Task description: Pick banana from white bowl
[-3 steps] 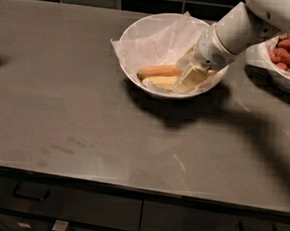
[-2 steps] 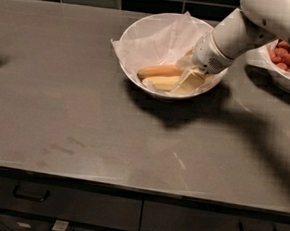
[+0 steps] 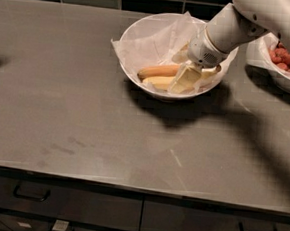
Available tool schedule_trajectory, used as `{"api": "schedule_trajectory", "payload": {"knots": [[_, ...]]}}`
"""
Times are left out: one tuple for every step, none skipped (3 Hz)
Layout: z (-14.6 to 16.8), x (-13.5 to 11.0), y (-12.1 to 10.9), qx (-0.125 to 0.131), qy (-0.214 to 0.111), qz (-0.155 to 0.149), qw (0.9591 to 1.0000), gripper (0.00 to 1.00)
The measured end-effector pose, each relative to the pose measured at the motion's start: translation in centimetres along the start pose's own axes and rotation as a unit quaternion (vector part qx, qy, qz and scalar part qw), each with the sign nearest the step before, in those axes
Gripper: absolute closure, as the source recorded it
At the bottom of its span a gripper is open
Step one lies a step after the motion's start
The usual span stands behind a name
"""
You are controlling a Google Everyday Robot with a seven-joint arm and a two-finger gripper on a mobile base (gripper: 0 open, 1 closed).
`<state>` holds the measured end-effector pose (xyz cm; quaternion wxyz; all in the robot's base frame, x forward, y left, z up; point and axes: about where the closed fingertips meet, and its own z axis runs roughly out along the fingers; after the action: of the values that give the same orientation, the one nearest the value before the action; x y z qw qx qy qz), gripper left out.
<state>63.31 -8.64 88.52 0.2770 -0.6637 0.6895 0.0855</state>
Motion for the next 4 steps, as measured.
{"api": "schedule_trajectory", "payload": {"knots": [[-0.1,-0.2,-0.8,-0.003,0.018,-0.017,0.9997,0.37],[-0.3,0.0,-1.3,-0.005,0.03,-0.025,0.9992,0.37],[1.2,0.8,-0.5,-0.027,0.036,-0.022,0.9988,0.41],[2.7,1.3,0.1,-0.043,0.037,-0.02,0.9982,0.41]]}}
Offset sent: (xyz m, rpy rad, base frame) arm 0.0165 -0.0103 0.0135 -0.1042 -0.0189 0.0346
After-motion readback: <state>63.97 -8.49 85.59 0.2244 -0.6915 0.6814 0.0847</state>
